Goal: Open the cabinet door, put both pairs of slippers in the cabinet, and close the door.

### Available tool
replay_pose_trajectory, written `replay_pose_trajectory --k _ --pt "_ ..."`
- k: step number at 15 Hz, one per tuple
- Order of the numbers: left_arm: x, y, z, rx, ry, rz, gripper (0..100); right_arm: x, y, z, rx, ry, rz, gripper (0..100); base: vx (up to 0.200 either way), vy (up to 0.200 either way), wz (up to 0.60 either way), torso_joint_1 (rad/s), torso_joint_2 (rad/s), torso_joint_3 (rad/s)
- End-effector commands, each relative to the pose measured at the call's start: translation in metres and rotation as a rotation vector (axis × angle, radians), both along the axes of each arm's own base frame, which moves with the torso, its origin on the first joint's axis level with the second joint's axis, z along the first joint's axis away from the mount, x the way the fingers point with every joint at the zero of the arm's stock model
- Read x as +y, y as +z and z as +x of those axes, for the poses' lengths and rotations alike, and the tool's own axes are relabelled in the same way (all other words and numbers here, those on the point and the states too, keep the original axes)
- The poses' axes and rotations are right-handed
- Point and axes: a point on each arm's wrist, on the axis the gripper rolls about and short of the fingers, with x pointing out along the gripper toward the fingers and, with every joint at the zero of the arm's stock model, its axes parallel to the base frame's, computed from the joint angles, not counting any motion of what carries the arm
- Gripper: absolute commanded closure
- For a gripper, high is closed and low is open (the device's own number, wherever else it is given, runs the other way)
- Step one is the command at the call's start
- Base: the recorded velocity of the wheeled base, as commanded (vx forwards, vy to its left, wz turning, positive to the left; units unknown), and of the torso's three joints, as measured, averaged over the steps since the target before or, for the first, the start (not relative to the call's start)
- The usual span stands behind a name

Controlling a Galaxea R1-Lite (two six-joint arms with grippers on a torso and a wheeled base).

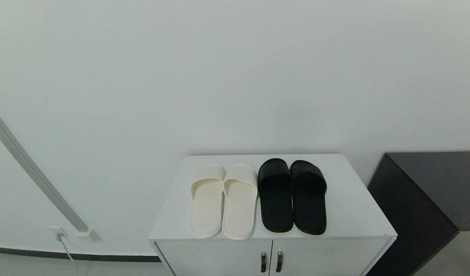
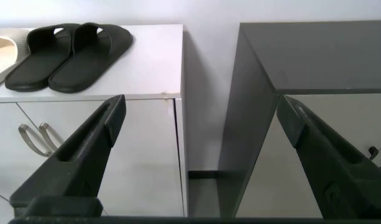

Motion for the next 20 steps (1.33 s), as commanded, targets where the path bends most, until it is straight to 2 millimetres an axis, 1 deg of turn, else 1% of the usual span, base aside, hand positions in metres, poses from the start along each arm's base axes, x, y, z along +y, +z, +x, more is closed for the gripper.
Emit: replay_pose_trajectory --k 1,10,11,12,13,14,15,16,17,20 --pt "0.000 0.000 0.000 0.000 0.001 -0.001 100 0.000 0.000 0.000 0.000 -0.001 -0.001 0 0.000 0.000 0.00 0.000 0.00 0.000" --pt "0.000 0.000 0.000 0.001 0.001 -0.001 100 0.000 0.002 0.001 0.004 0.006 -0.027 0 0.000 0.000 0.00 0.000 0.00 0.000" --pt "0.000 0.000 0.000 0.001 0.000 -0.001 100 0.000 0.036 -0.004 -0.072 0.026 0.052 0 0.000 0.000 0.00 0.000 0.00 0.000" --pt "0.000 0.000 0.000 0.001 -0.002 -0.001 100 -0.001 0.087 -0.007 -0.109 0.073 0.214 0 0.000 0.000 0.00 0.000 0.00 0.000" --pt "0.000 0.000 0.000 0.001 0.001 -0.001 100 -0.001 0.094 0.003 -0.011 0.088 0.200 0 0.000 0.000 0.00 0.000 0.00 0.000" --pt "0.000 0.000 0.000 0.001 0.000 -0.001 100 0.000 0.083 0.016 0.113 0.106 0.104 0 0.000 0.000 0.00 0.000 0.00 0.000" --pt "0.000 0.000 0.000 0.001 0.000 -0.001 100 0.002 0.072 0.031 0.228 0.138 0.059 0 0.000 0.000 0.00 0.000 0.00 0.000" --pt "0.000 0.000 0.000 0.001 -0.002 -0.001 100 0.004 0.067 0.045 0.283 0.172 0.060 0 0.000 0.000 0.00 0.000 0.00 0.000" --pt "0.000 0.000 0.000 0.001 -0.002 -0.001 100 0.006 0.067 0.057 0.296 0.209 0.058 0 0.000 0.000 0.00 0.000 0.00 0.000" --pt "0.000 0.000 0.000 0.001 0.000 0.001 100 0.018 0.074 0.100 0.358 0.286 0.047 0 0.000 0.000 0.00 0.000 0.00 0.000"
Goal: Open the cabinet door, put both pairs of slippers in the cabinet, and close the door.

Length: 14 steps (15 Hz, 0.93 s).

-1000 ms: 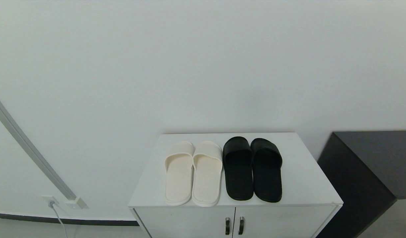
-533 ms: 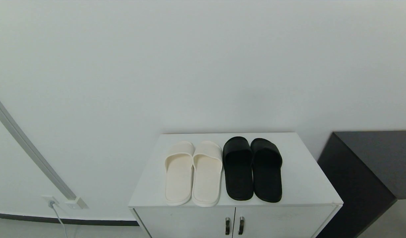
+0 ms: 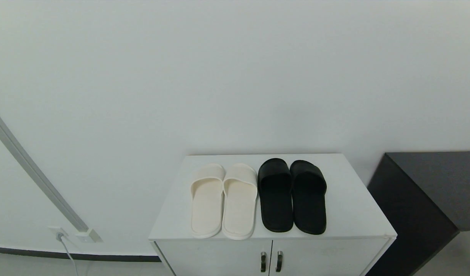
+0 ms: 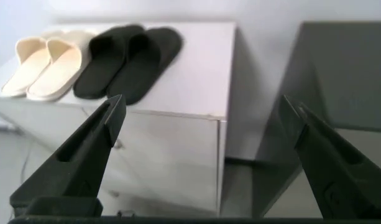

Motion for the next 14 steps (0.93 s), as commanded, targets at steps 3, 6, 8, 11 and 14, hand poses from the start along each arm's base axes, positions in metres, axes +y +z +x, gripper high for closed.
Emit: replay_pose_trajectory --k 3,6,8,11,14 --pt "0.000 0.000 0.000 0.001 0.000 0.000 100 0.037 0.004 0.087 0.178 0.148 0.003 0 0.000 0.000 0.00 0.000 0.00 0.000" --pt "0.000 0.000 0.000 0.001 0.001 0.003 100 0.074 0.023 0.109 0.117 0.151 0.020 0 0.000 0.000 0.00 0.000 0.00 0.000" --pt "0.000 0.000 0.000 0.001 0.000 0.006 100 0.098 0.034 0.118 0.097 0.179 0.016 0 0.000 0.000 0.00 0.000 0.00 0.000" --pt "0.000 0.000 0.000 0.001 0.000 0.006 100 0.141 0.038 0.128 0.121 0.179 0.046 0 0.000 0.000 0.00 0.000 0.00 0.000" --pt "0.000 0.000 0.000 0.001 0.001 0.006 100 0.176 0.028 0.140 0.146 0.089 0.041 0 0.000 0.000 0.00 0.000 0.00 0.000"
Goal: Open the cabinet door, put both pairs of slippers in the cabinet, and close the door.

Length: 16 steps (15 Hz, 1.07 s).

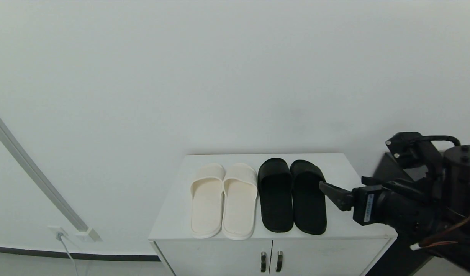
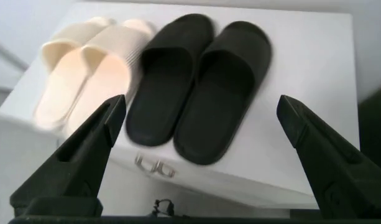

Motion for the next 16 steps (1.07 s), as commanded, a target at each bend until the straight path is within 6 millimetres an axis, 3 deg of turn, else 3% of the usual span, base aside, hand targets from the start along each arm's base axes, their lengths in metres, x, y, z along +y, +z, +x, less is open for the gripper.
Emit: replay_pose_trajectory --k 1,4,8,14,16 --pt "0.000 0.000 0.000 0.001 0.000 -0.001 100 0.033 -0.015 0.009 0.045 0.005 -0.026 0 0.000 0.000 0.00 0.000 0.00 0.000" --pt "0.000 0.000 0.000 0.001 -0.001 -0.001 100 0.060 -0.038 0.013 0.078 -0.091 -0.048 0 0.000 0.000 0.00 0.000 0.00 0.000" --pt "0.000 0.000 0.000 0.003 -0.006 -0.001 100 0.075 -0.059 0.025 0.065 -0.206 -0.078 0 0.000 0.000 0.00 0.000 0.00 0.000" --pt "0.000 0.000 0.000 0.003 -0.009 -0.001 100 0.087 -0.109 0.072 0.052 -0.303 -0.089 0 0.000 0.000 0.00 0.000 0.00 0.000" --pt "0.000 0.000 0.000 0.003 -0.009 0.001 100 0.089 -0.116 0.090 0.008 -0.324 -0.086 0 0.000 0.000 0.00 0.000 0.00 0.000"
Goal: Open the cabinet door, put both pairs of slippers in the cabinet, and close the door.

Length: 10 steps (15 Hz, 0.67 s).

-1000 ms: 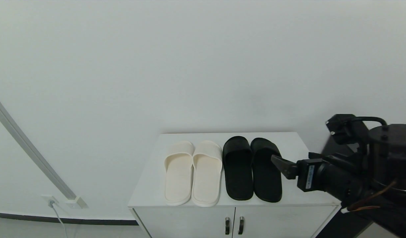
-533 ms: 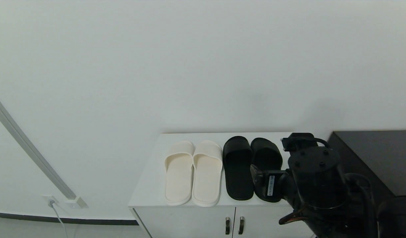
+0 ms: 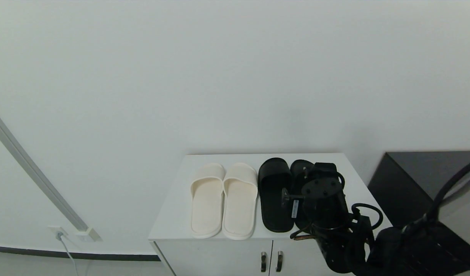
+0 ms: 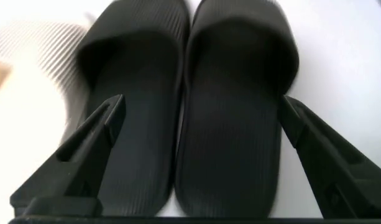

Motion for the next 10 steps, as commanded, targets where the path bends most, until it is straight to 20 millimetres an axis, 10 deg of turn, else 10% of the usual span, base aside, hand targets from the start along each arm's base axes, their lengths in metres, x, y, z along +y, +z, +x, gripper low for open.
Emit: replay_pose_trajectory --k 1,10 --pt "0.000 0.000 0.000 0.002 0.000 0.000 100 0.002 -0.023 0.021 0.007 -0.032 -0.042 0 0.000 0.000 0.00 0.000 0.00 0.000" --pt "0.000 0.000 0.000 0.002 0.000 -0.002 100 0.016 -0.033 0.078 -0.076 -0.041 -0.086 0 0.000 0.000 0.00 0.000 0.00 0.000"
